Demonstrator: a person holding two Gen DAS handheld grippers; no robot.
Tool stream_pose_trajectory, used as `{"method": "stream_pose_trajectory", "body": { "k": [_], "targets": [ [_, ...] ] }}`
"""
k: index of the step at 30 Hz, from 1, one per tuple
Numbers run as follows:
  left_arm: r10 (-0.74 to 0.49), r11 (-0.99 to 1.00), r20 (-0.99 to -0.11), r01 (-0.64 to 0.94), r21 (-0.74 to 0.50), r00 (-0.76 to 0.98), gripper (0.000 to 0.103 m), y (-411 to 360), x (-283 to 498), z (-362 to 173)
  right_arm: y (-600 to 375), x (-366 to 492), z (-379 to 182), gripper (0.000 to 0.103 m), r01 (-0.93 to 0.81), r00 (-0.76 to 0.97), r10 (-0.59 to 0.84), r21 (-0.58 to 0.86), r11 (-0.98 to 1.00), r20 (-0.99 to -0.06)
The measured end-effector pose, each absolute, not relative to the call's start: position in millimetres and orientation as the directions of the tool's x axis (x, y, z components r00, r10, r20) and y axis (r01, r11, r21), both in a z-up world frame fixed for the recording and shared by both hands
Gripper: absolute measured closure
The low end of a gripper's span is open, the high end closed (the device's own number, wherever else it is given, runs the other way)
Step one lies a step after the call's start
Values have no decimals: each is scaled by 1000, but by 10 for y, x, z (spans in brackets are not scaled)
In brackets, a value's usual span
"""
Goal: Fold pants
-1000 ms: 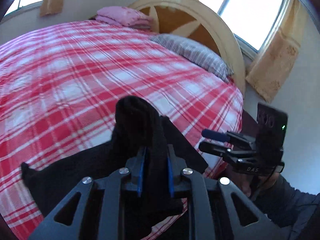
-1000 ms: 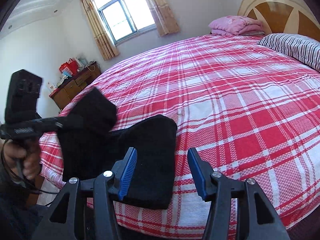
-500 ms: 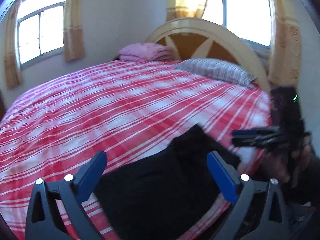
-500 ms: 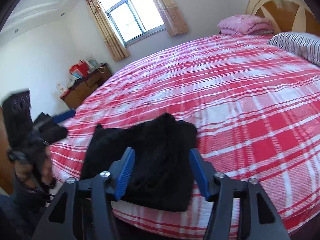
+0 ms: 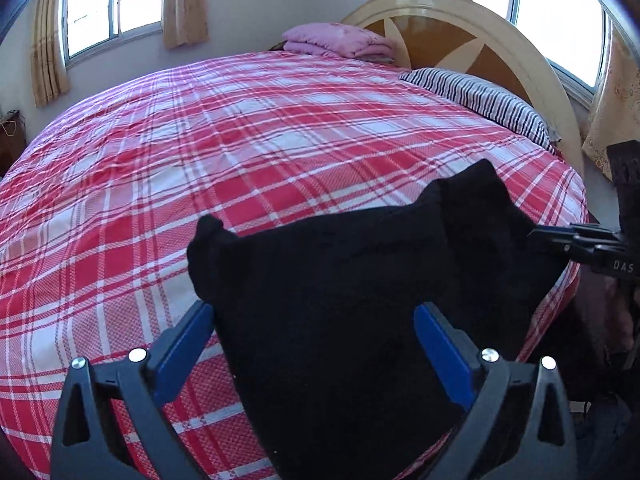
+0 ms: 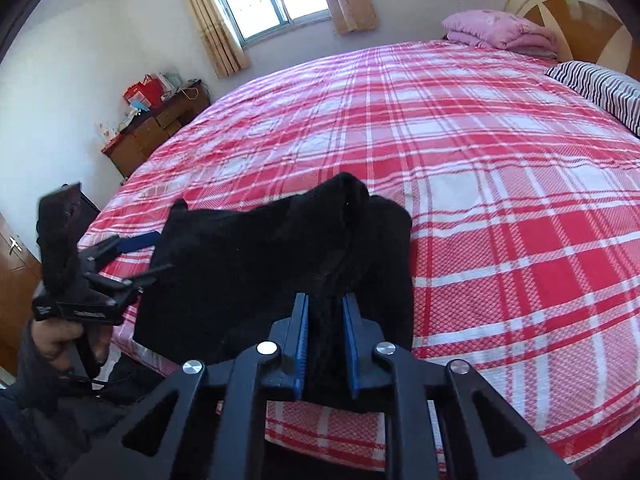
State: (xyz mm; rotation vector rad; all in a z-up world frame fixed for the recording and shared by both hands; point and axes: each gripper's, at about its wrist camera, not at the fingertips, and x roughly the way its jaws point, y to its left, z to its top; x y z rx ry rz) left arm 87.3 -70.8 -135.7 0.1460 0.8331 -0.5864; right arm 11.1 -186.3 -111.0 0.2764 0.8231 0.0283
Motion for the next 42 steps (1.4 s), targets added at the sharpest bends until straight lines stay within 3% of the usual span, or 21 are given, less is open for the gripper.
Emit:
{"method": "stream_pose_trajectory", "body": {
  "k": [7, 12, 18, 20, 22, 26, 31, 35, 38, 42],
  "targets": [
    [-422, 843, -760, 522, -128, 495, 1, -658, 967, -1508, -1957, 165, -1271, 87, 128, 626, 89, 215, 968, -774],
    [-430, 848, -770, 504, -164, 472, 1, -604, 1008, -1590, -2083, 168, -1312, 87, 120, 628, 144, 277, 953, -765],
    [-428, 849, -768, 505, -159, 477, 1, -627, 984, -1576, -2040, 84, -972, 70, 125, 718, 71, 228, 966, -692],
    [-430, 847, -770, 505, -164, 471, 1, -643, 986, -1589, -2003, 86, -822, 53, 95, 753, 80, 228, 969, -653],
    [-430, 846, -773, 508, -165, 466, 1, -670, 987, -1602, -1932, 158, -740, 49, 41, 762, 128, 245, 969, -635],
    [-422, 843, -778, 518, -147, 466, 1, -709, 972, -1604, -1812, 473, -824, 49, -45, 720, 250, 317, 947, -648],
    [-419, 843, -783, 517, -148, 459, 1, -690, 983, -1638, -2021, 857, -1230, 49, 64, 624, 251, 369, 927, -740],
    [-426, 843, -785, 512, -164, 450, 1, -668, 975, -1660, -2149, 811, -1253, 49, 42, 638, 289, 407, 912, -714],
    [-426, 844, -777, 512, -159, 463, 1, -637, 910, -1604, -2117, 613, -1059, 49, 67, 669, 226, 360, 930, -708],
    [-416, 844, -766, 522, -125, 490, 1, -632, 798, -1532, -1937, 287, -925, 49, -53, 660, 330, 396, 916, -675]
  ]
}}
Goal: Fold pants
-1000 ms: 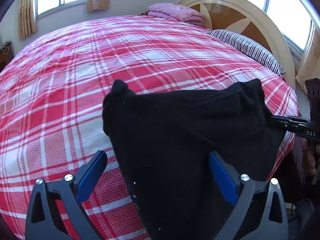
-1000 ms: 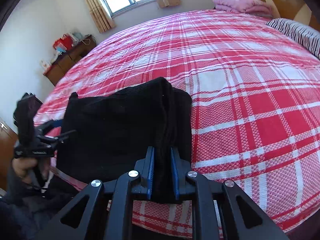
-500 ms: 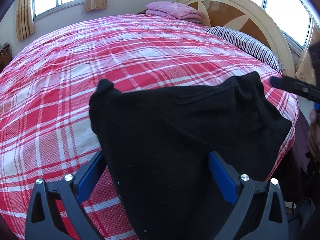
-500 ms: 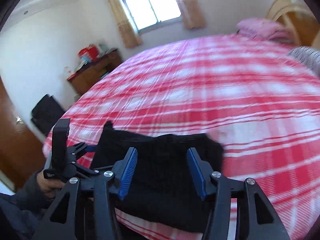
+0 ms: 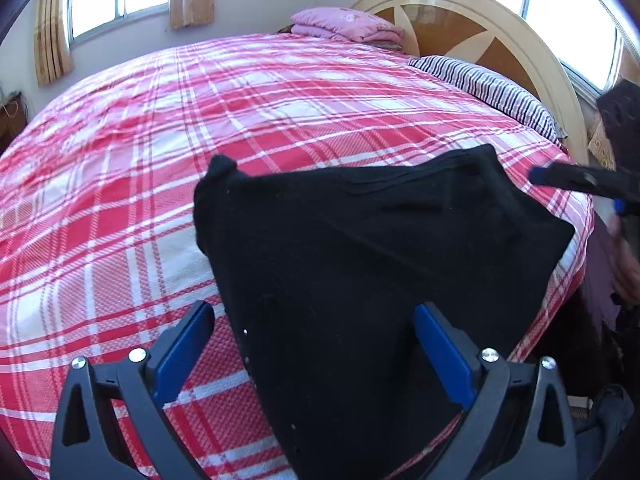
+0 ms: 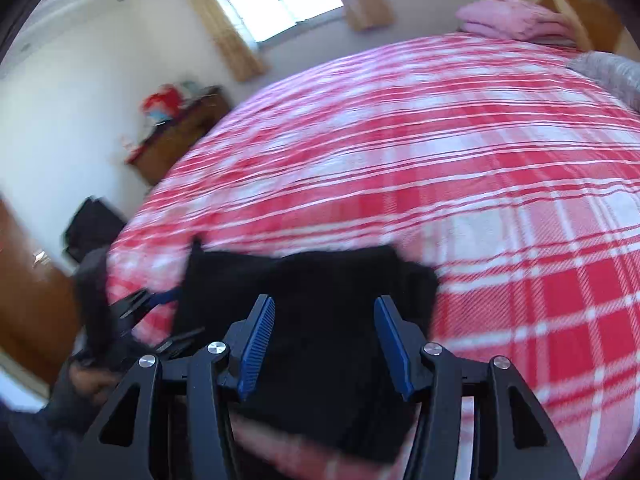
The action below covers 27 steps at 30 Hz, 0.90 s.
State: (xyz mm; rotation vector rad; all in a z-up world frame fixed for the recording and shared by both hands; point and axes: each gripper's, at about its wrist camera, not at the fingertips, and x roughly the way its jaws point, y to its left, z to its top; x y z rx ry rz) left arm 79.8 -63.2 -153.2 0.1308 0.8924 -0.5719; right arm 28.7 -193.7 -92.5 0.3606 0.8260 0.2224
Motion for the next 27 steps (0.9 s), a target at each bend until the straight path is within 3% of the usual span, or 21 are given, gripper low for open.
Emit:
{"method": "stream_pose_trajectory", "body": {
  "k": [3, 7, 17, 21, 27],
  "targets": [
    [-419, 835, -766, 539, -114, 488, 1, -697, 763, -1530, -1775, 125, -1000, 49, -96, 622, 336, 357, 929, -707],
    [-408, 827, -778, 555, -93, 477, 1, -775, 758, -1603, -1741, 46, -1288, 49, -72, 600, 237, 243, 967, -764],
    [-407, 874, -753, 462, -154, 518, 1, -387, 902, -1552, -1866, 17, -1145, 49, -61, 618, 243, 262, 963, -748],
    [-422, 870, -755, 458, -182, 503, 1, -398, 934, -1643, -2065, 21, -1046, 47, 8, 667, 232, 319, 948, -708],
    [-447, 863, -757, 453, -225, 477, 0, -397, 938, -1728, -2357, 199, -1273, 45, 170, 638, 160, 340, 925, -754]
  ]
}}
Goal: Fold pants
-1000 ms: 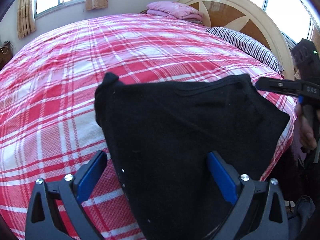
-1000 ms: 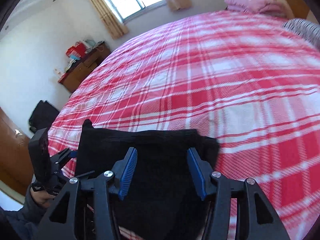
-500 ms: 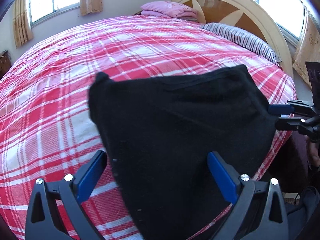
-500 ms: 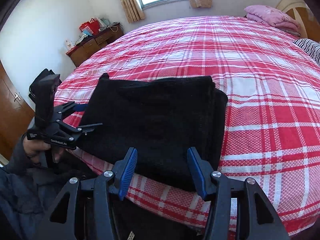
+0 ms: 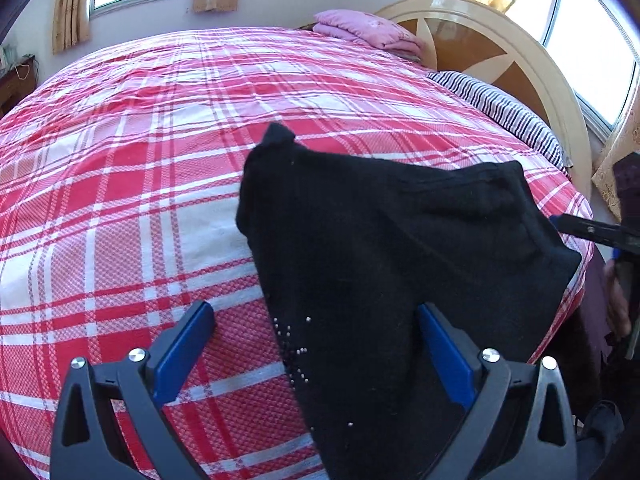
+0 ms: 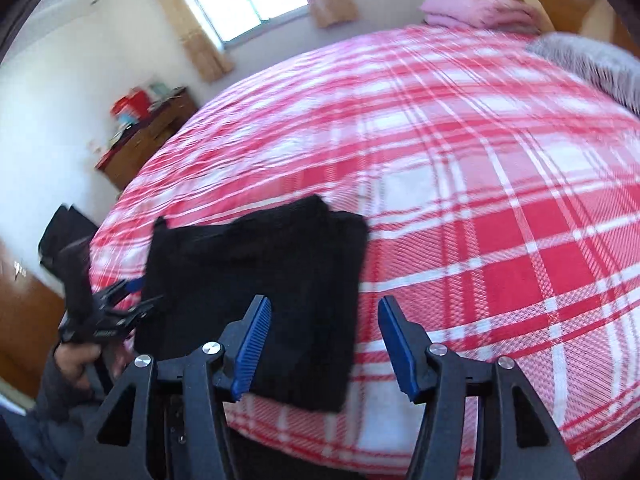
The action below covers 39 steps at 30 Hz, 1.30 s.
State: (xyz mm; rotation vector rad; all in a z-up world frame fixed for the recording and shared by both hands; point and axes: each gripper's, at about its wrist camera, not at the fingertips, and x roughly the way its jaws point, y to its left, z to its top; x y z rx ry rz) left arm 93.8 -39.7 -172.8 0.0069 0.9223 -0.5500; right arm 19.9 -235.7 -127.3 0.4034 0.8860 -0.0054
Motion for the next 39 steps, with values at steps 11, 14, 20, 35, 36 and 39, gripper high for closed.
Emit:
{"method": "stream_pose_trajectory", "body": {
  "k": [11, 14, 20, 35, 36, 39],
  "targets": [
    [-407, 875, -759, 456, -165, 508, 0, -538, 963, -1777, -2257, 409, -1413, 44, 178, 627, 143, 320, 931, -766],
    [-408, 875, -758, 454, -167, 509, 0, -538, 972, -1787, -2197, 442, -1426, 44, 176, 628, 129, 301, 937, -768],
    [-411, 873, -758, 459, -167, 506, 0, -542, 974, -1776, -2250, 421, -1436, 51, 168, 637, 169, 350, 922, -752],
    [-482, 833, -734, 511, -213, 479, 52, -585, 888, -1701, -2234, 378, -1448, 75, 130, 670, 231, 417, 900, -706],
    [-488, 830, -732, 511, -221, 476, 58, -575, 886, -1690, -2227, 373, -1440, 75, 126, 672, 230, 415, 901, -704],
    [-507, 823, -721, 514, -241, 473, 69, -541, 869, -1655, -2191, 368, -1388, 76, 112, 677, 226, 402, 909, -700]
  ]
}}
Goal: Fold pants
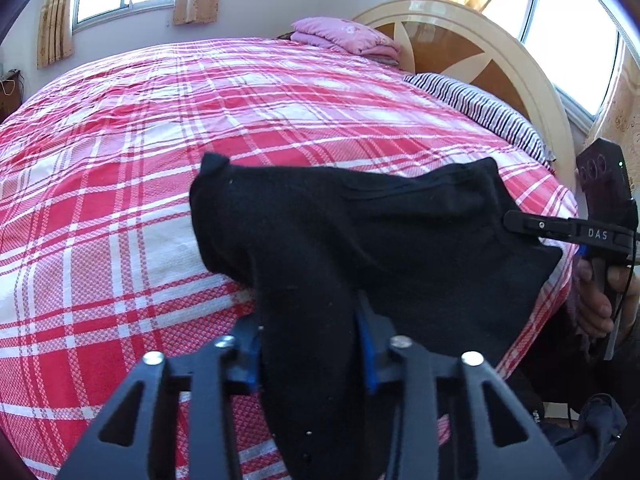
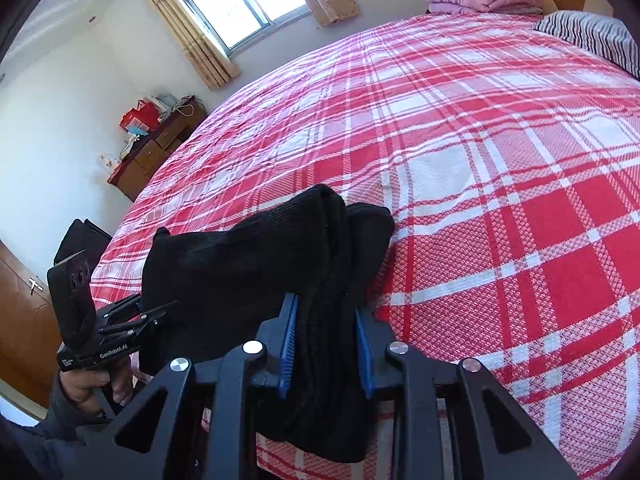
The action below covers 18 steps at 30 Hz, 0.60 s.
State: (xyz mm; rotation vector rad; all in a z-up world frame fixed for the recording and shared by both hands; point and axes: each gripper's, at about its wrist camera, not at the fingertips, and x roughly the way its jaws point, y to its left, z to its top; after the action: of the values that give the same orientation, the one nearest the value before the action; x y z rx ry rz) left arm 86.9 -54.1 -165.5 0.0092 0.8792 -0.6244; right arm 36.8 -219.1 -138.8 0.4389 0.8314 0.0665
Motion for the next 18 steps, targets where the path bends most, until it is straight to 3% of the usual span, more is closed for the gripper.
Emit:
{"method": "stream_pose_trajectory", "body": {
  "k": [4, 9, 18],
  "targets": [
    [-539, 813, -706, 502, -295, 459, 76, -469, 879, -1610, -2137, 388, -1268, 77, 80, 684, 231, 385, 919, -692],
    [-562, 806, -681, 494, -325, 470, 77, -371, 889, -1462, -2010, 542, -1054, 77, 28, 685, 235, 348, 937, -690],
    [-461, 884, -649, 381, -272, 605, 77, 279, 1198, -1124, -1486, 1572, -709, 77, -150, 660, 327, 308, 940, -677]
  ]
}}
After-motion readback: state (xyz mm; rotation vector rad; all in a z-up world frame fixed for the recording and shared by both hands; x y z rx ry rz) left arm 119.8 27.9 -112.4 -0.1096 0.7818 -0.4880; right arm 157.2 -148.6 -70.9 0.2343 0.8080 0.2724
